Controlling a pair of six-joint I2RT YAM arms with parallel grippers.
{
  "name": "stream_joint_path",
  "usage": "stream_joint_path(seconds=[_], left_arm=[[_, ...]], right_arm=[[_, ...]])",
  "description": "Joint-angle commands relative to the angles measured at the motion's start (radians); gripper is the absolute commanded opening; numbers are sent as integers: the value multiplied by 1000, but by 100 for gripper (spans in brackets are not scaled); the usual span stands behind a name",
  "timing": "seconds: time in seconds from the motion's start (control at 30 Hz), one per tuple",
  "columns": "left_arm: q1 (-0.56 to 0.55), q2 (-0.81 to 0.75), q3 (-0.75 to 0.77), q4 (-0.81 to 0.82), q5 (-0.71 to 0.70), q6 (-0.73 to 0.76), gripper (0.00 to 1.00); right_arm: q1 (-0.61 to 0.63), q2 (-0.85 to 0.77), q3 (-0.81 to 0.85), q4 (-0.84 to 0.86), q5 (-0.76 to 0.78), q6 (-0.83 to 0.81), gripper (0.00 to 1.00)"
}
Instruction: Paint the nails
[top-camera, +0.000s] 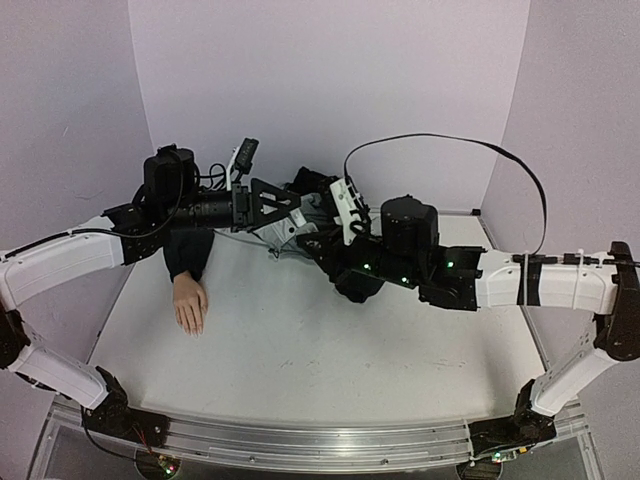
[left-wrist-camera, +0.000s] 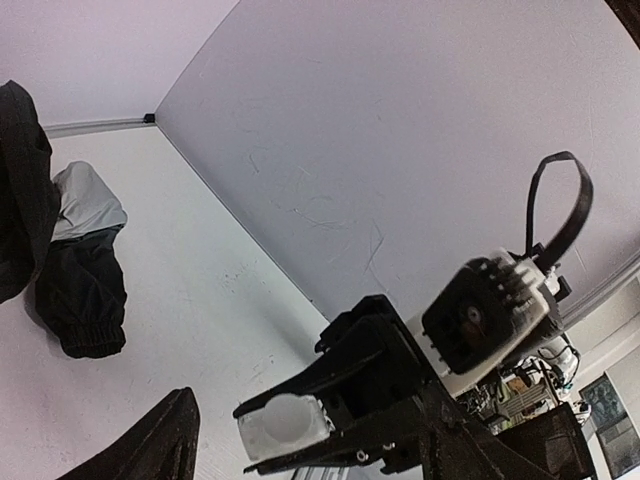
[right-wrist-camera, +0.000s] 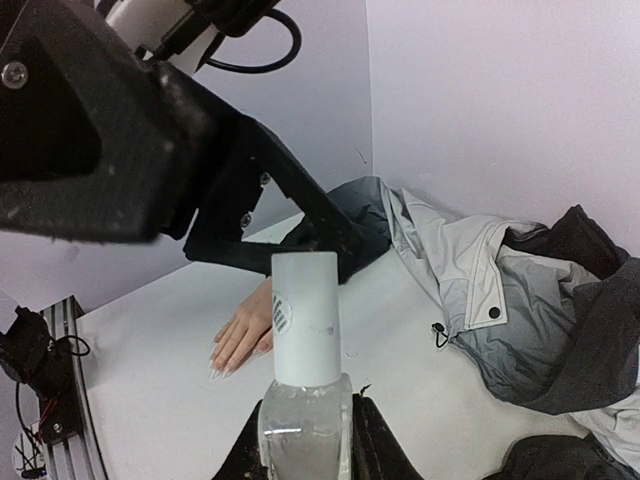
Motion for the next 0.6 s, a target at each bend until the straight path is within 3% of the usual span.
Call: stream_joint_path(seconds=[0.0, 0.2, 0.37, 0.57], left_arm=[[-23, 35, 72, 23, -54, -19, 73], [-54, 28, 67, 24, -123, 12, 50], [-63, 18, 70, 24, -154, 31, 41], [-65, 18, 71, 25, -177, 31, 37]], right_arm=[[35, 27, 102, 34, 149, -41, 0], [57, 52, 132, 37, 162, -40, 0], [68, 72, 148, 37, 169, -48, 0], [81, 84, 163, 36, 174, -64, 0]])
